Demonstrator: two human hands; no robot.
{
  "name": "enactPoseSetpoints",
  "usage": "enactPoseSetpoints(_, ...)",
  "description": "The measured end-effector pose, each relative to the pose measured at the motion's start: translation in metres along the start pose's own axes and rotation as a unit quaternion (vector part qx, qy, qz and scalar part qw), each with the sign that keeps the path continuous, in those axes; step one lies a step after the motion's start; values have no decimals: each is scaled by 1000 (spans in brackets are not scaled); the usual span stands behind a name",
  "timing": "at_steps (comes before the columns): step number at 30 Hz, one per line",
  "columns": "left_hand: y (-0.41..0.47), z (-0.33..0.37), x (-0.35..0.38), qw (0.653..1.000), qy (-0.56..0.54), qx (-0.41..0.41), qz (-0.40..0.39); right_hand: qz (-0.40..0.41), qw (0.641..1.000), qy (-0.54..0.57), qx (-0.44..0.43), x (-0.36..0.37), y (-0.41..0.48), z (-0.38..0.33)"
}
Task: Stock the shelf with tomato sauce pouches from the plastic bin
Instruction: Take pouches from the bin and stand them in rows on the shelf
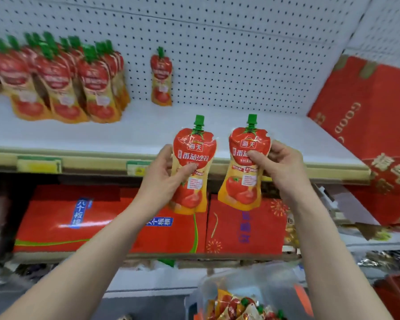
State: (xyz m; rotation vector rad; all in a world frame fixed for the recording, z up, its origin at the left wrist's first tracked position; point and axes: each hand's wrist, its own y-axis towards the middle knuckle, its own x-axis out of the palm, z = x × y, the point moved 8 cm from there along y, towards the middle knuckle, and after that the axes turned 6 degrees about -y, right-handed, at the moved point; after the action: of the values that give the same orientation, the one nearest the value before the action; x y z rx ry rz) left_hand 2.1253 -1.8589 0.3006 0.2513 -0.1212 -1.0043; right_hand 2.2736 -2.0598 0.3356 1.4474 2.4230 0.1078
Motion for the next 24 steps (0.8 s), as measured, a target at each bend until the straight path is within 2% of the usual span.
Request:
enactPoseSetpoints(6,38,31,-87,995,-10,52,82,-27,997,-34,-56,66,57,-58)
enactPoseSetpoints(12,74,32,-165,985,-27,70,153,-46,996,-40,-72,136,116,-86)
enactPoseSetpoints(17,107,16,-195,985,-41,60,156,-65,994,-78,-41,185,179,-74)
enactPoseSetpoints(24,142,-1,-211,985,-61,42,155,-56,997,-45,21,248,255,-42)
